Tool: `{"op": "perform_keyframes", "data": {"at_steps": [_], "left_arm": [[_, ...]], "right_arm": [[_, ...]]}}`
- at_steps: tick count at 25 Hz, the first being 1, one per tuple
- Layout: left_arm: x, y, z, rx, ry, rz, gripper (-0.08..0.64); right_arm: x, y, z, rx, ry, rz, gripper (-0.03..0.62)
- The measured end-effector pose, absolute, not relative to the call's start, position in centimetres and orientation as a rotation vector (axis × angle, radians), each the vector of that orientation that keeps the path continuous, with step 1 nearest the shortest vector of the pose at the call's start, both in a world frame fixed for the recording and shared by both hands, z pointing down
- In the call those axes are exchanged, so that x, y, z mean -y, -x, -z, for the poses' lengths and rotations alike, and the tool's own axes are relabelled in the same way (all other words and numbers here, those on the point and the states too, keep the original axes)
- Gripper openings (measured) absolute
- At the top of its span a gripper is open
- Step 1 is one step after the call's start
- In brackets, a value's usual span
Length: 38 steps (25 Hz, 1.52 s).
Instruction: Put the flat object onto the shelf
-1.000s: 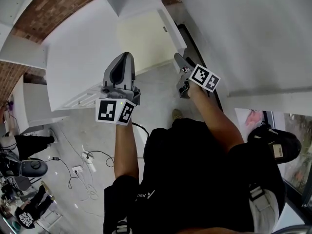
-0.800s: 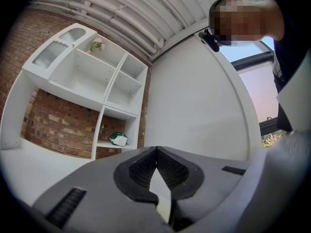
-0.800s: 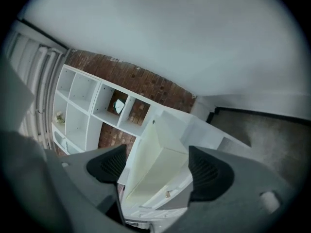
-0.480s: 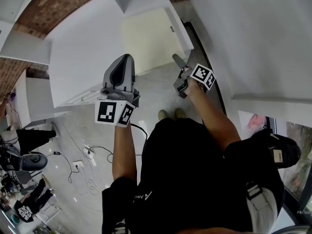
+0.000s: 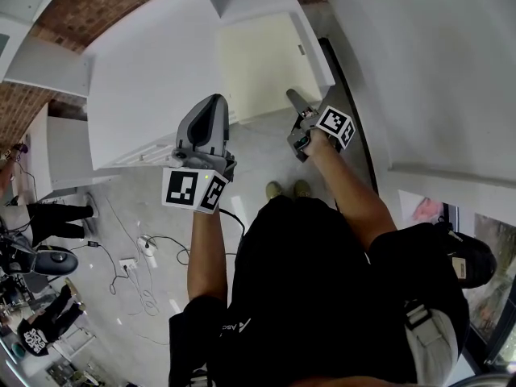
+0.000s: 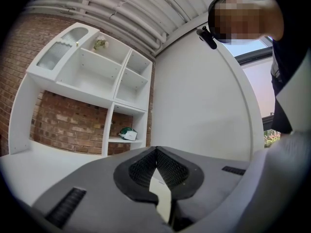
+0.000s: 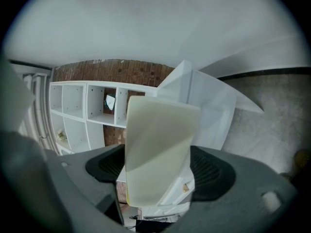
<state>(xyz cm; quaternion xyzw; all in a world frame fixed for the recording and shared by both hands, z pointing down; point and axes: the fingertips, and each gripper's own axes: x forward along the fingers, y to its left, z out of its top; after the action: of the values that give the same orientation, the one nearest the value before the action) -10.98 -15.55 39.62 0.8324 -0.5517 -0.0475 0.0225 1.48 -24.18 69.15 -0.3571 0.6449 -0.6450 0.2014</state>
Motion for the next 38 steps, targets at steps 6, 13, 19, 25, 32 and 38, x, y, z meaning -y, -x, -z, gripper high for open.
{"op": "perform_keyframes", "data": {"at_steps": [6,13,19,25,32,38], "left_arm": [[15.6,12.0,-40.1,1.705,-2.561,0.140,-0.002],[15.4,12.5,-40.1,1.702,-2.567,0.139,-0.002],[15.9,13.6,-39.4,1.705,-2.569,0.168,-0.002],[16.6,14.7,-38.8,1.713,-2.568,0.196,-0.002],[16.8,15.5,-37.5,1.735,-2.573,0.235,-0.002],[16.6,15.2,-36.7,1.745,-2.582,0.266,-0.002]], "right_arm": [[25.3,0.2,-68.6,-1.752,0.932,1.795,0.402],[25.3,0.3,-68.2,-1.726,0.901,1.792,0.287],[24.9,0.3,-65.7,-1.696,0.880,1.789,0.276],[24.1,-0.6,-60.8,-1.684,0.843,1.755,0.275],[22.7,-2.6,-53.4,-1.698,0.849,1.707,0.275],[22.2,-4.0,-47.5,-1.713,0.803,1.661,0.275]]}}
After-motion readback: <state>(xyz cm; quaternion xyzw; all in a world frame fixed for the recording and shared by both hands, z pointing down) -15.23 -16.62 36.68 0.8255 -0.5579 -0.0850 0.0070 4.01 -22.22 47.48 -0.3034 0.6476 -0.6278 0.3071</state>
